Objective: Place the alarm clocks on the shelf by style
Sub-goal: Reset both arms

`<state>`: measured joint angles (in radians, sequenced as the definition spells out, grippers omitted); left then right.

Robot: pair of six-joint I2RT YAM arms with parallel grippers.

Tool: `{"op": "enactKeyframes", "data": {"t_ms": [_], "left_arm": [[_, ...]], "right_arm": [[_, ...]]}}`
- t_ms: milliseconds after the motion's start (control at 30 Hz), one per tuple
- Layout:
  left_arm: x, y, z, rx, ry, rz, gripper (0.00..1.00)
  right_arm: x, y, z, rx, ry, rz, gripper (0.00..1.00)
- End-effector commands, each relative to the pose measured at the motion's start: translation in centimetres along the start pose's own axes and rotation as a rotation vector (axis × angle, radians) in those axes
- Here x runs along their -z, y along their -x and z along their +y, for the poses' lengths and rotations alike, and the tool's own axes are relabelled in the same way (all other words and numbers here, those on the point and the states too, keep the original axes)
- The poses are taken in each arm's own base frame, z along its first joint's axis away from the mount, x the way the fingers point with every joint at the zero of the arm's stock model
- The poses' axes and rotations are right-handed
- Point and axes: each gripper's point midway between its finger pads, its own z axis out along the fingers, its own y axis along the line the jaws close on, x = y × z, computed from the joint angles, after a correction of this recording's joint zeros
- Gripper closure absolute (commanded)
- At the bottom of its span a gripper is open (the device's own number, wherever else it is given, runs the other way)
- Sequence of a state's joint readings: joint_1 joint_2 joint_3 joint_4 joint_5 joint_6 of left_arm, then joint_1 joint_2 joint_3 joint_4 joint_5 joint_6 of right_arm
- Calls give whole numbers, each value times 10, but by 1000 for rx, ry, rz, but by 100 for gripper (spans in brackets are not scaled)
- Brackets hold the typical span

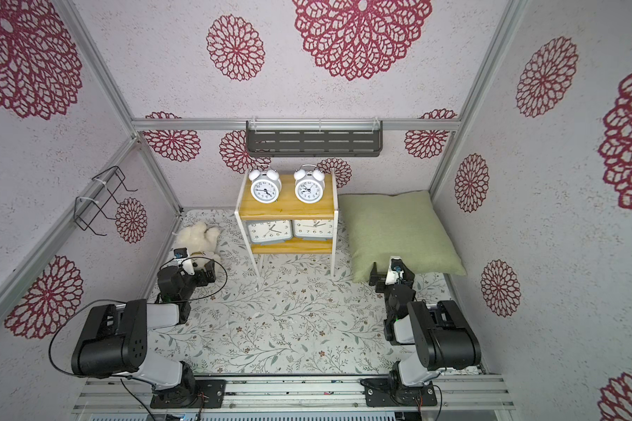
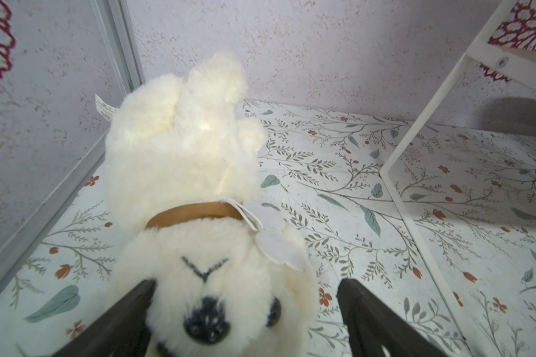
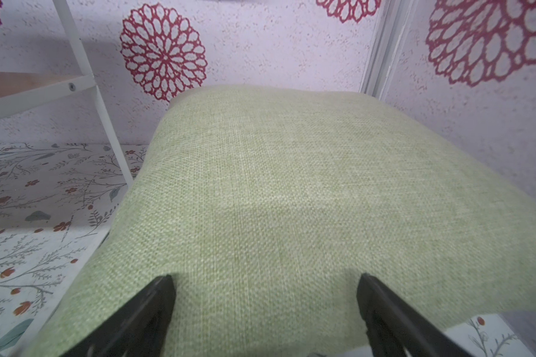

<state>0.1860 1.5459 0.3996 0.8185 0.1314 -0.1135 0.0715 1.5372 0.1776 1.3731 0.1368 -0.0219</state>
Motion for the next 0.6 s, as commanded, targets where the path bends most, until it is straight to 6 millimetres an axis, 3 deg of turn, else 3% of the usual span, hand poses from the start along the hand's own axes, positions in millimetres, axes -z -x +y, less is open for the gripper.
{"op": "enactKeyframes", "data": {"t_ms": [0, 567], "left_arm": [[0, 23, 2, -13, 15, -88, 3], [0, 23, 2, -8, 15, -82, 3]], "right_arm": [[-5, 6, -6, -25, -32, -11, 1], [-5, 7, -6, -25, -32, -13, 1]]}}
